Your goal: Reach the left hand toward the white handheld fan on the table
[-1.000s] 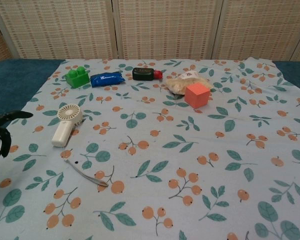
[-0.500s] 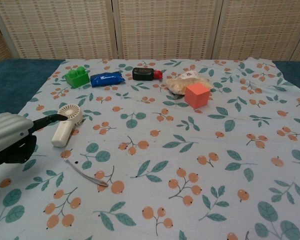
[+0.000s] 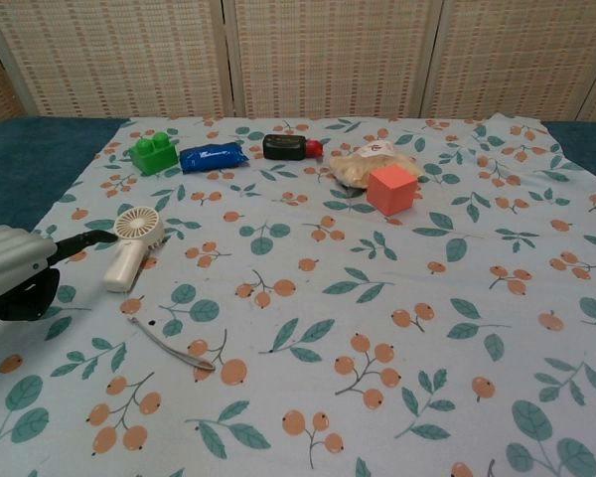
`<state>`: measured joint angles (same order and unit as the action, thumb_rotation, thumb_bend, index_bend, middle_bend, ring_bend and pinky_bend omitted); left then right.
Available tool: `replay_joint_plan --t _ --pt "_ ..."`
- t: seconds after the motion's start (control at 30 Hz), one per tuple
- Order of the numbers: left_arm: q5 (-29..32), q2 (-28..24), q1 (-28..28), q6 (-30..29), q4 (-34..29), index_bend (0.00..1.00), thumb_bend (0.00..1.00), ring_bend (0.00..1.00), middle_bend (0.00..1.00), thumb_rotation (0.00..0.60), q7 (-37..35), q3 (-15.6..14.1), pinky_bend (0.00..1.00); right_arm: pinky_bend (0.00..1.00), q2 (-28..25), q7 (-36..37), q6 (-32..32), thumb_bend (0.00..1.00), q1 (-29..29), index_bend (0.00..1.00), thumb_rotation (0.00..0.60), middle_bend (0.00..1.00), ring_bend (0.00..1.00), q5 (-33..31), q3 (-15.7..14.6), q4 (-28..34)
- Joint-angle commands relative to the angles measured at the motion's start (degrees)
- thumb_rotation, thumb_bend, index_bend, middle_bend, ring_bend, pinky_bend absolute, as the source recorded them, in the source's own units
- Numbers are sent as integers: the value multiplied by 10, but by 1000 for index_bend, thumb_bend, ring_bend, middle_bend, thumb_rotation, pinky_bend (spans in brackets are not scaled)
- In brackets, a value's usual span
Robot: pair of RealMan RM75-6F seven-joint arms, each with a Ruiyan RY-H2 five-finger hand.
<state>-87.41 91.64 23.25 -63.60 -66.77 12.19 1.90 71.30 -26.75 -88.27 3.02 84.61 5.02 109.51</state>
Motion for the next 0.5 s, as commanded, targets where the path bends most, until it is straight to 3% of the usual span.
replay_joint_plan --t 0.03,0.5 --pt "3 2 2 3 3 9 1000 887 988 600 -3 -1 1000 0 0 -1 1 185 0 0 600 0 0 -1 0 0" --pt "16 11 17 11 24 0 1000 887 988 600 -7 -2 1000 0 3 -5 7 185 2 0 600 0 0 -15 -1 0"
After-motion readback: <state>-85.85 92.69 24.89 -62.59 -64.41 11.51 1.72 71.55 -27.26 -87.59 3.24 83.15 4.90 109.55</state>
